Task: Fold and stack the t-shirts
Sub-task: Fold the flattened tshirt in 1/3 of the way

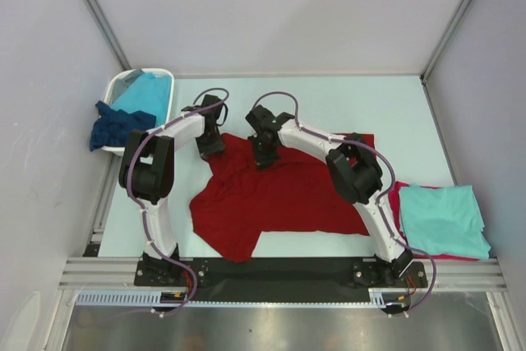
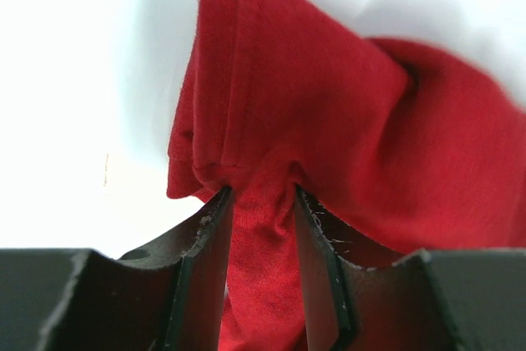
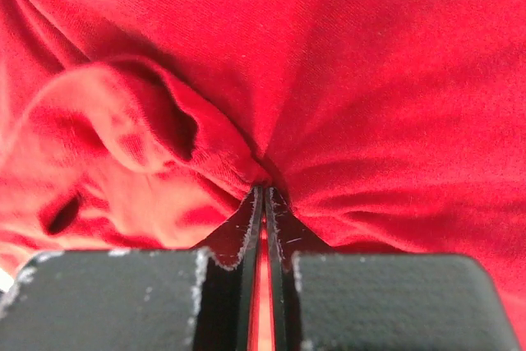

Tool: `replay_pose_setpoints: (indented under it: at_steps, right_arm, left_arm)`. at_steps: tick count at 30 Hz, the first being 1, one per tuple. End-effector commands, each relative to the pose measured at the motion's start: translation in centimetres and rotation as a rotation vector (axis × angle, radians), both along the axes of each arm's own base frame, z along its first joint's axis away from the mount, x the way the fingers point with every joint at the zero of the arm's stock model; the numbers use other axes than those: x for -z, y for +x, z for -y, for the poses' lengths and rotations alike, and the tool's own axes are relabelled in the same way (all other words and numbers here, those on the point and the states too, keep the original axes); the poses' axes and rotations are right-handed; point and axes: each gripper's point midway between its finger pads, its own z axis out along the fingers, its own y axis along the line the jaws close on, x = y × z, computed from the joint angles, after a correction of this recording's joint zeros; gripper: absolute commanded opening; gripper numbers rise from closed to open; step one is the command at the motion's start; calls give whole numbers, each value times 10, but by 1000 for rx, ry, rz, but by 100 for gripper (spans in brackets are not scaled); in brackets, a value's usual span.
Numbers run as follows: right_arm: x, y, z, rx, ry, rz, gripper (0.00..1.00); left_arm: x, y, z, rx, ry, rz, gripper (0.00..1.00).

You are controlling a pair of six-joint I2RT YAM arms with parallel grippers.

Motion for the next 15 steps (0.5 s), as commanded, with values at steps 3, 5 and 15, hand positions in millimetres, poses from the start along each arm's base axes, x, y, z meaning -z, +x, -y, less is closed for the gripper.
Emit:
replay_pose_setpoints:
  at_steps: [3, 5, 15]
  right_arm:
    - [-23, -24, 8, -8, -10, 29, 7]
    - [-27, -27, 10, -8, -5, 33, 8]
    - [-81, 50, -2, 58, 20, 196, 23]
  left_arm:
    - [-1, 9, -5, -18, -1, 15, 40]
    - [2, 9, -5, -18, -1, 9, 40]
    - [6, 10, -1, -15, -15, 1, 39]
